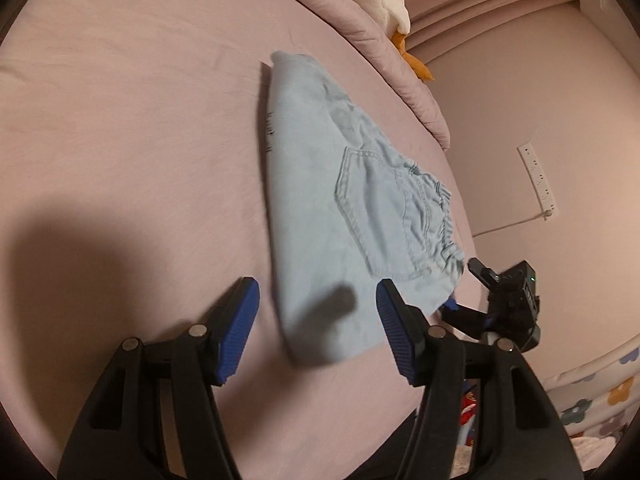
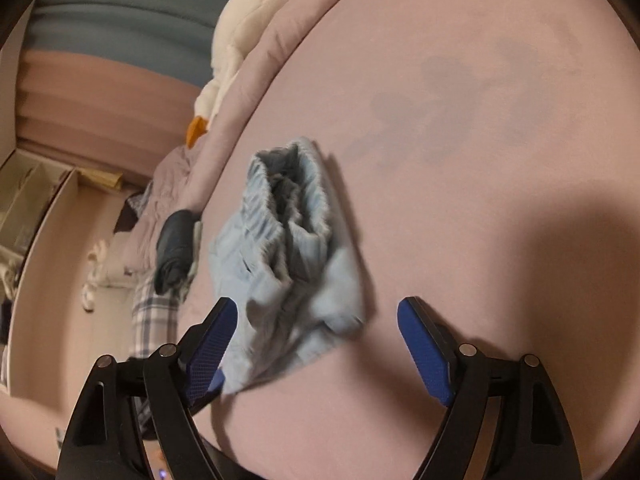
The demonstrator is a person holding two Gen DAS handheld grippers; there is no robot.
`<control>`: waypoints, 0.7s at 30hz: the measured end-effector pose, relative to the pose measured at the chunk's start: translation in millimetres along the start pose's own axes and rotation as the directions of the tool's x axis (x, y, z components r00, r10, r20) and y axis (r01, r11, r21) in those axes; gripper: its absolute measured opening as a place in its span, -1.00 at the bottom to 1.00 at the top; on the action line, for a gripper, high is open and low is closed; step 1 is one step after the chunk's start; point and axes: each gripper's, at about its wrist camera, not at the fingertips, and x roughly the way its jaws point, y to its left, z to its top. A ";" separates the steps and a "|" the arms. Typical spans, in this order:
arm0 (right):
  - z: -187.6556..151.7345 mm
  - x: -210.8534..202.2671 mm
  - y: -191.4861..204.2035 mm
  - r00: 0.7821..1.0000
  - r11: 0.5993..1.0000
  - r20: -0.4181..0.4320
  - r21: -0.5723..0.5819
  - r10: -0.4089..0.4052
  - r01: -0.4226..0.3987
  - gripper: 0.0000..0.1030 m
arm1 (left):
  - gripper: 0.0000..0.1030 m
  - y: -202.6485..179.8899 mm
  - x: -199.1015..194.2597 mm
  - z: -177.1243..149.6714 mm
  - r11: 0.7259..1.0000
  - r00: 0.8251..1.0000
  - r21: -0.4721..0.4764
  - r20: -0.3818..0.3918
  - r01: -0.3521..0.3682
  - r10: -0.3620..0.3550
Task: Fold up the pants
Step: 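Grasp the elastic waistband with the right tool and lift it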
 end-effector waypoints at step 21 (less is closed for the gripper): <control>36.8 71.0 41.4 0.992 0.972 -0.117 -0.233 -0.054 0.026 0.53 | -0.10 -22.1 56.4 48.9 0.992 0.996 0.098 -0.033 -0.080 0.083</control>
